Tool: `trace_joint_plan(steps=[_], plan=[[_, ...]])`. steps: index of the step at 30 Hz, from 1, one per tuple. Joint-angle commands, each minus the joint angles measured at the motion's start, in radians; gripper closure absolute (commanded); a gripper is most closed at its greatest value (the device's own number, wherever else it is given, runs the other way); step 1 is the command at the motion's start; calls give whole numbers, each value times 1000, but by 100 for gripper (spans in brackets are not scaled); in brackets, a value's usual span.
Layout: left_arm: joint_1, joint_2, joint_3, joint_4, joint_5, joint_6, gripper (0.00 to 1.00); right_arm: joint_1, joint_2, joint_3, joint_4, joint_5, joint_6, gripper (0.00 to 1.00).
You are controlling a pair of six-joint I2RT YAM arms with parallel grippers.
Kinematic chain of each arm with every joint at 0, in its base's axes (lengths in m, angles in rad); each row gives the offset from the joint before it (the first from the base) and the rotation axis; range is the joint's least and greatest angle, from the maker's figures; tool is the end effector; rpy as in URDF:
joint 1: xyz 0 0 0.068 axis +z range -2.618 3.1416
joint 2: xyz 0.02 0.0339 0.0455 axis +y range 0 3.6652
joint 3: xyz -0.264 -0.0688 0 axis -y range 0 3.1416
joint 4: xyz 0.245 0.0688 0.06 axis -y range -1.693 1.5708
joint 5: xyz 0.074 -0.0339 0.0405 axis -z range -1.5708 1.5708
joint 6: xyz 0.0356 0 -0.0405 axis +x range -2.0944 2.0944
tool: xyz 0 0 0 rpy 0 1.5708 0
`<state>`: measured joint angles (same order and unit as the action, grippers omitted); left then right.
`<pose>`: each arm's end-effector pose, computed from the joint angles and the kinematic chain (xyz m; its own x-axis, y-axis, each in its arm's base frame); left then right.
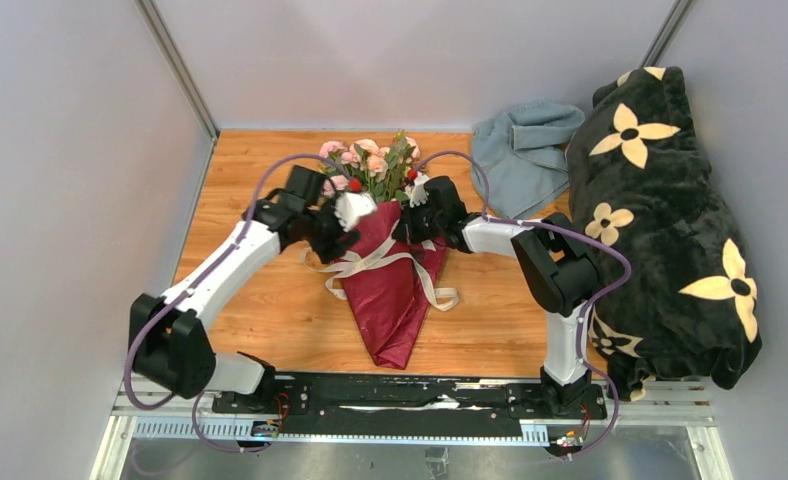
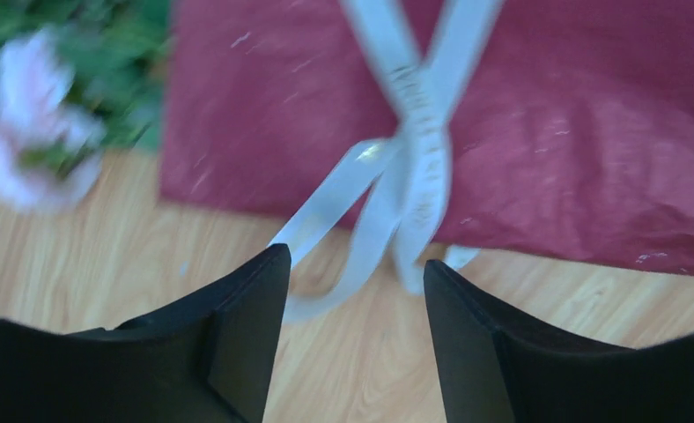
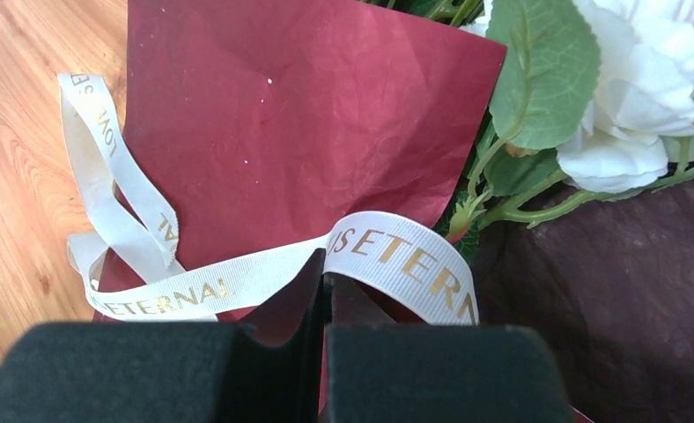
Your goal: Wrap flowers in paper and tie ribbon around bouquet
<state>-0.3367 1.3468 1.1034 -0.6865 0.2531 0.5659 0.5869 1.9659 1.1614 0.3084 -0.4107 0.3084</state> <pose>0.2599 -0.1004 0.2831 -0.3913 0.6870 -0.6123 0.7949 0.5876 0.1512 0.3489 0.2491 0.1715 -0.6205 -0.0785 -0.7803 -0.6420 0.6221 0.4480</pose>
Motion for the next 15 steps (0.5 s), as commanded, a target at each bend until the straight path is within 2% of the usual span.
trace_joint_plan(steps=[1, 7, 12, 14, 15], plan=[[-171, 131, -16, 4, 81, 235, 34, 13, -38, 24, -60, -3, -20, 100], [-216, 276, 0, 115, 15, 254, 33, 12, -64, 21, -66, -17, -5, 100], [-235, 309, -75, 230, -20, 256, 32, 11, -64, 29, -65, -45, 28, 100], [-243, 312, -109, 291, -53, 247, 34, 11, -65, 31, -68, -51, 32, 100], [-244, 312, -121, 311, -64, 242, 39, 11, -67, 34, -72, -51, 32, 100]])
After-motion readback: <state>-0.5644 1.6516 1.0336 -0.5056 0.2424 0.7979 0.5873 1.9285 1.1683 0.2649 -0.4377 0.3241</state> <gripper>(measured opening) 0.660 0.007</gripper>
